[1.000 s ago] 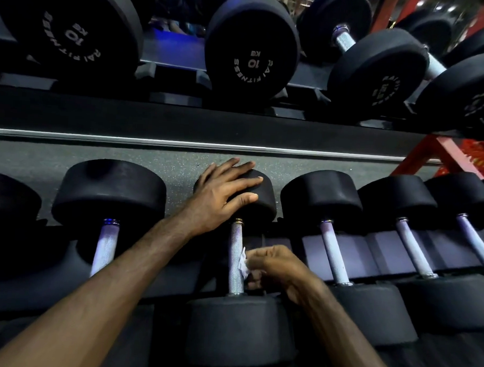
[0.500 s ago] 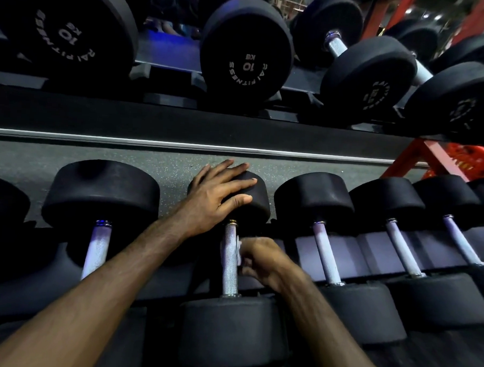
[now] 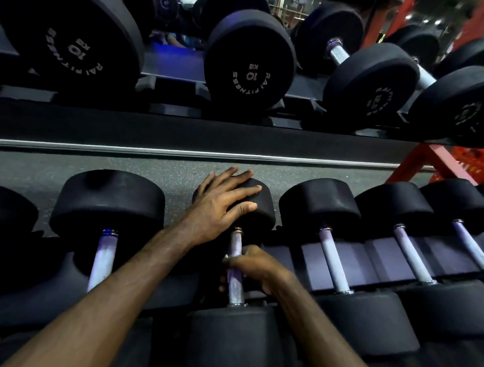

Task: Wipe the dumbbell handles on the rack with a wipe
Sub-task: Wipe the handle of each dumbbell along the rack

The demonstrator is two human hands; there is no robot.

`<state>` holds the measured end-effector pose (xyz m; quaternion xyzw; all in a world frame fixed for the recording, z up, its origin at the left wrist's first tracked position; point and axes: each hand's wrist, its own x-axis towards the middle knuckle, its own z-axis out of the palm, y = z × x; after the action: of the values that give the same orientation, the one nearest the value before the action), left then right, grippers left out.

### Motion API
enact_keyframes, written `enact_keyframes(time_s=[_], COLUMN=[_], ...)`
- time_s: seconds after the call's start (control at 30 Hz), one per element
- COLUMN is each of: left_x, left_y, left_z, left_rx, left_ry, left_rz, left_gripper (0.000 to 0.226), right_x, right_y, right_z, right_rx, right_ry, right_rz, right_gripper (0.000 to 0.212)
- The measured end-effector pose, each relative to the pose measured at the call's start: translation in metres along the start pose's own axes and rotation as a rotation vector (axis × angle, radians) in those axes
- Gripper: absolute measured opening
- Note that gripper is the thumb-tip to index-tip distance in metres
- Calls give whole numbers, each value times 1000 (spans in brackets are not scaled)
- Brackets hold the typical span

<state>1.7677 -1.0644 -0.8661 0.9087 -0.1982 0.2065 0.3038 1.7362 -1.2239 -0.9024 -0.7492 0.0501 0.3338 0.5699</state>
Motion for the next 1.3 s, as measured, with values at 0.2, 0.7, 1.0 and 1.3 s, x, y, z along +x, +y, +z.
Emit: enact_keyframes(time_s=[0.2, 0.7, 1.0, 1.3], left_x=[1, 0, 1, 0], left_y=[-1, 2, 1, 1], left_z=[1, -1, -2, -1], left_rx=[1, 0, 11, -1], left_ry=[7, -17, -17, -2], left_rz=[1, 6, 10, 4], left_gripper=[62, 64, 64, 62], right_x=[1, 2, 2, -9], right_y=[-15, -1, 0, 6], right_z=[-4, -9, -13, -42], right_rx=[128, 47, 98, 50], right_ry=[28, 23, 20, -98], right_rz=[-45, -93, -138, -64], right_gripper=[6, 5, 9, 31])
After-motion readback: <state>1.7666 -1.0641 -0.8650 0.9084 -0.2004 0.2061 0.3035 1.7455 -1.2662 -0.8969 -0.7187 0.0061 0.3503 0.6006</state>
